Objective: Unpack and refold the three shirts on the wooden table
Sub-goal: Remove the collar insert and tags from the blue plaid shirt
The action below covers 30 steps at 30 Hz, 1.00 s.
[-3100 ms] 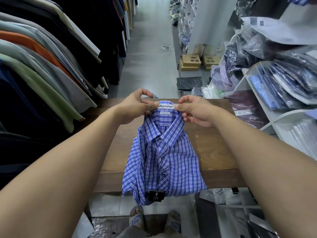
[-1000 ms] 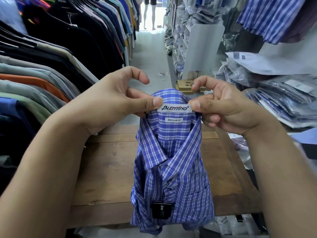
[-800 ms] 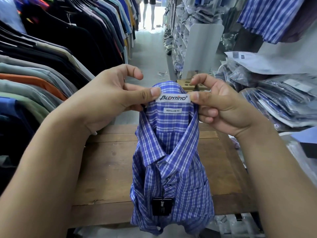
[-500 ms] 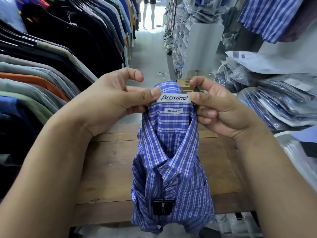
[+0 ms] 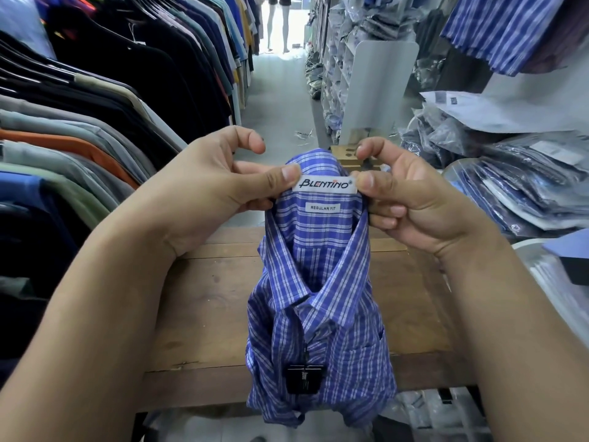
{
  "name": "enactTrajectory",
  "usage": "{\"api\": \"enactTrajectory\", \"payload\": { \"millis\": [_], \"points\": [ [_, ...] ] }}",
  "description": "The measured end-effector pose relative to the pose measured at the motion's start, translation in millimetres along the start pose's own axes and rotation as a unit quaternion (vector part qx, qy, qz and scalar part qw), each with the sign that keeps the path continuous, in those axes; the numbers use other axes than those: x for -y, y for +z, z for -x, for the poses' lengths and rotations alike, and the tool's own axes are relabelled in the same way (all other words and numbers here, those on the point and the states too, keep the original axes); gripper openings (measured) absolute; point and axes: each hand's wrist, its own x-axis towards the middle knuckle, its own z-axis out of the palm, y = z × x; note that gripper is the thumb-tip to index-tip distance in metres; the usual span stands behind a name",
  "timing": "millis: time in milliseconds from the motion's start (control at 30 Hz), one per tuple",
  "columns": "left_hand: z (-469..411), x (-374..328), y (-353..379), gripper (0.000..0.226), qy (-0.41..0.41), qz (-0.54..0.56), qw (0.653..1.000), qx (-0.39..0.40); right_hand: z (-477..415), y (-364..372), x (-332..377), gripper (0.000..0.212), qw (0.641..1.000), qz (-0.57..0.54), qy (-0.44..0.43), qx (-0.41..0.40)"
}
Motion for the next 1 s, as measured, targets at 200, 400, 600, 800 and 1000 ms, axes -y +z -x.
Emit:
{"api": "enactTrajectory", "payload": {
  "millis": [200,400,600,800,1000],
  "points": [
    [1.3,3.2,-0.2,0.043,0.021,-0.025,0.999,-0.028,-0.4,8.9,-3.5,0.04,0.999,0.005,-0.015,-0.037],
    [-2.0,8.3,0.5,0.034,0.028,-0.08,0.995,-0.056,-3.7,14.3,-5.5,0.032,0.995,0.019,-0.029,-0.094],
    [-3.9,16.1,11.9,0.018,0.062,-0.195,0.975,-0.081,-7.3,18.9,-12.0,0.02,0.984,0.098,-0.059,-0.14],
    [-10.0,14.3,16.4,0.026,0.069,-0.142,0.978,-0.134,-11.9,21.8,-18.3,0.017,0.957,0.21,-0.096,-0.178],
    [-15.9,14.7,14.9,0.029,0.067,-0.132,0.975,-0.167,-14.3,22.1,-18.7,0.021,0.917,0.353,-0.101,-0.156]
  ]
}}
